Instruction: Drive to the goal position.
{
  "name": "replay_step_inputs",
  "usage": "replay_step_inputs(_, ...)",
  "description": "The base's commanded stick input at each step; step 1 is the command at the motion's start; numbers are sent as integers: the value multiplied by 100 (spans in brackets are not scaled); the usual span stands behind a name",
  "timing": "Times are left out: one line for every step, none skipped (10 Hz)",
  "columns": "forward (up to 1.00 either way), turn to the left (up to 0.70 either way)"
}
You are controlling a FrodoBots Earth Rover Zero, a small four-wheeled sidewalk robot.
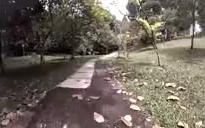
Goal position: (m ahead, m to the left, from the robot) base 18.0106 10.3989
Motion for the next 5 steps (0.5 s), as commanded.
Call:
replay_step_inputs(50, 0)
replay_step_inputs(50, 0)
replay_step_inputs(50, 0)
replay_step_inputs(50, 0)
replay_step_inputs(50, 0)
